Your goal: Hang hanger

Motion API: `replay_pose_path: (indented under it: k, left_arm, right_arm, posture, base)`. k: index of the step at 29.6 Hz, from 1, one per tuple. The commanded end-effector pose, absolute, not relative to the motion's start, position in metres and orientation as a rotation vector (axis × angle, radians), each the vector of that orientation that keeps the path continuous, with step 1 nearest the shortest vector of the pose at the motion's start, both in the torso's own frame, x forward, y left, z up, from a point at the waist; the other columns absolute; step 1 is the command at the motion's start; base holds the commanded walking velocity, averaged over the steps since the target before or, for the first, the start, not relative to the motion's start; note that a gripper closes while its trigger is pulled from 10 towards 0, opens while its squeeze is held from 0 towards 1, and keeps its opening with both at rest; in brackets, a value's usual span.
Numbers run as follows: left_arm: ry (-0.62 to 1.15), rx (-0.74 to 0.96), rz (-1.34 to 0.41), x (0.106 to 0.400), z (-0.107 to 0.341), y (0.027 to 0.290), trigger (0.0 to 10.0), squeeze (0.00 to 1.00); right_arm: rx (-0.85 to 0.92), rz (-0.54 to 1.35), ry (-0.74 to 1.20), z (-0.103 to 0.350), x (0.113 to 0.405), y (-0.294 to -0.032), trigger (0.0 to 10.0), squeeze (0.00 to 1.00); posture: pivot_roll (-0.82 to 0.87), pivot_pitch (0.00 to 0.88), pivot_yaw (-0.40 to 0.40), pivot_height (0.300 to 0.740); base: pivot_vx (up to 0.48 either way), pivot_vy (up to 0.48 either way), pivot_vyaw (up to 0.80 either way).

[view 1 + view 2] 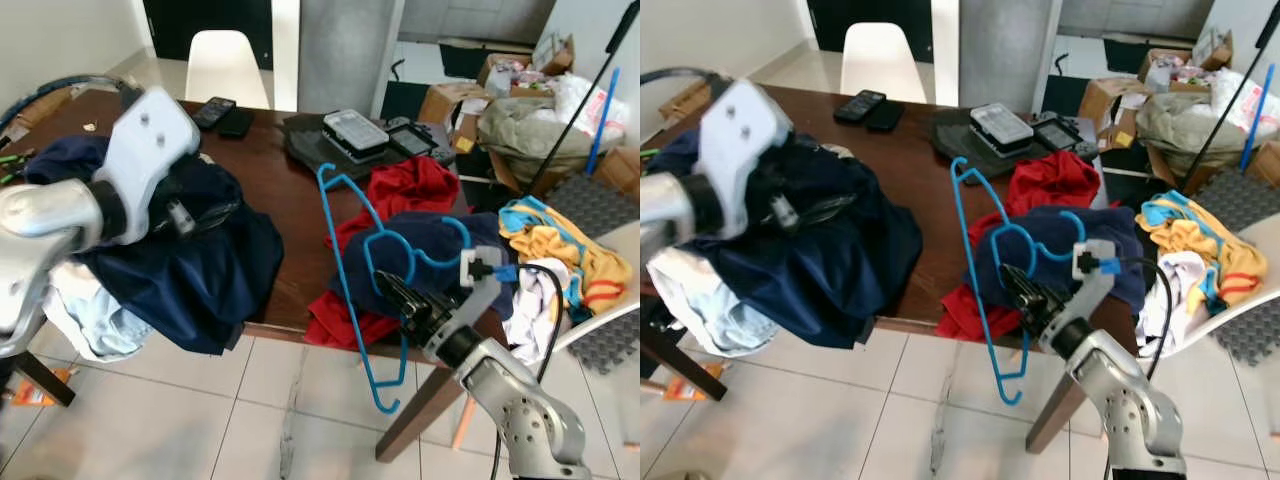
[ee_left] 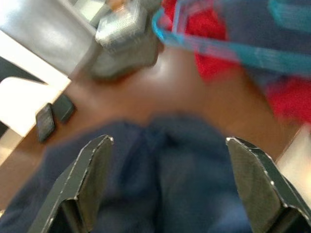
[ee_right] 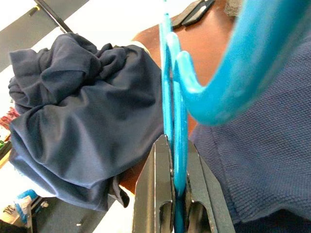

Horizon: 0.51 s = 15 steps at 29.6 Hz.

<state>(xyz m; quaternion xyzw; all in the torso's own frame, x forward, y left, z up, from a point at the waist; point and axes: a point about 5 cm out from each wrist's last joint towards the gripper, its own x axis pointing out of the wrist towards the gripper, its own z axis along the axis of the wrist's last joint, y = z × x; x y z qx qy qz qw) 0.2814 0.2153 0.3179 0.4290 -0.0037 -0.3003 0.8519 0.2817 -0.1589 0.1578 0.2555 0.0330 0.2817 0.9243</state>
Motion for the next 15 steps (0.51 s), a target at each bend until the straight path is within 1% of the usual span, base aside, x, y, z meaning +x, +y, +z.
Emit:
replay_pose_path:
  k: [1, 2, 4, 5, 6, 7, 8, 9, 10, 11, 15]
  left_arm:
    - [0.021, 0.985, -0.625, 0.279, 0.32, 0.22, 10.0, 0.0]
    - [0.083, 1.069, -0.564, 0.279, 0.319, 0.233, 10.0, 0.0]
    - [0.083, 1.069, -0.564, 0.279, 0.319, 0.233, 10.0, 0.0]
    - [0.176, 1.155, -0.511, 0.278, 0.314, 0.248, 10.0, 0.0]
    - [0.176, 1.155, -0.511, 0.278, 0.314, 0.248, 10.0, 0.0]
    - [0.27, 1.217, -0.455, 0.276, 0.309, 0.263, 10.0, 0.0]
    - [0.27, 1.217, -0.455, 0.276, 0.309, 0.263, 10.0, 0.0]
    - [0.336, 1.259, -0.376, 0.275, 0.305, 0.278, 10.0, 0.0]
    - [0.336, 1.259, -0.376, 0.275, 0.305, 0.278, 10.0, 0.0]
    - [0.374, 1.27, -0.336, 0.274, 0.301, 0.287, 10.0, 0.0]
    - [0.383, 1.255, -0.327, 0.273, 0.297, 0.288, 10.0, 0.0]
  right_arm:
    - [0.537, 0.579, 0.077, 0.156, 0.28, -0.16, 10.0, 0.0]
    - [0.541, 0.581, 0.077, 0.156, 0.28, -0.16, 10.0, 0.0]
    - [0.541, 0.581, 0.077, 0.156, 0.28, -0.16, 10.0, 0.0]
    - [0.546, 0.582, 0.078, 0.156, 0.28, -0.16, 10.0, 0.0]
    - [0.546, 0.582, 0.078, 0.156, 0.28, -0.16, 10.0, 0.0]
    - [0.55, 0.585, 0.08, 0.156, 0.28, -0.16, 10.0, 0.0]
    - [0.55, 0.585, 0.08, 0.156, 0.28, -0.16, 10.0, 0.0]
    - [0.556, 0.588, 0.081, 0.156, 0.281, -0.16, 10.0, 0.0]
    - [0.556, 0.588, 0.081, 0.156, 0.281, -0.16, 10.0, 0.0]
    - [0.56, 0.592, 0.083, 0.156, 0.281, -0.16, 10.0, 0.0]
    - [0.562, 0.596, 0.085, 0.156, 0.281, -0.16, 10.0, 0.0]
  posture:
    - [0.06, 0.135, -0.03, 0.74]
    - [0.07, 0.135, -0.03, 0.74]
    - [0.07, 0.135, -0.03, 0.74]
    - [0.07, 0.139, -0.031, 0.74]
    - [0.07, 0.139, -0.031, 0.74]
    - [0.08, 0.14, -0.032, 0.74]
    - [0.08, 0.14, -0.032, 0.74]
    - [0.08, 0.14, -0.032, 0.74]
    - [0.08, 0.14, -0.032, 0.74]
    - [0.08, 0.143, -0.039, 0.74]
    - [0.08, 0.144, -0.04, 0.74]
  base:
    - [0.0, 0.0, 0.0]
    - [0.0, 0.0, 0.0]
    - [0.0, 0.0, 0.0]
    - [0.0, 0.0, 0.0]
    - [0.0, 0.0, 0.0]
    - [0.0, 0.0, 0.0]
    - [0.0, 0.0, 0.0]
    - [0.0, 0.0, 0.0]
    - [0.0, 0.0, 0.0]
    - [0.0, 0.0, 0.0]
    - [0.0, 0.0, 0.0]
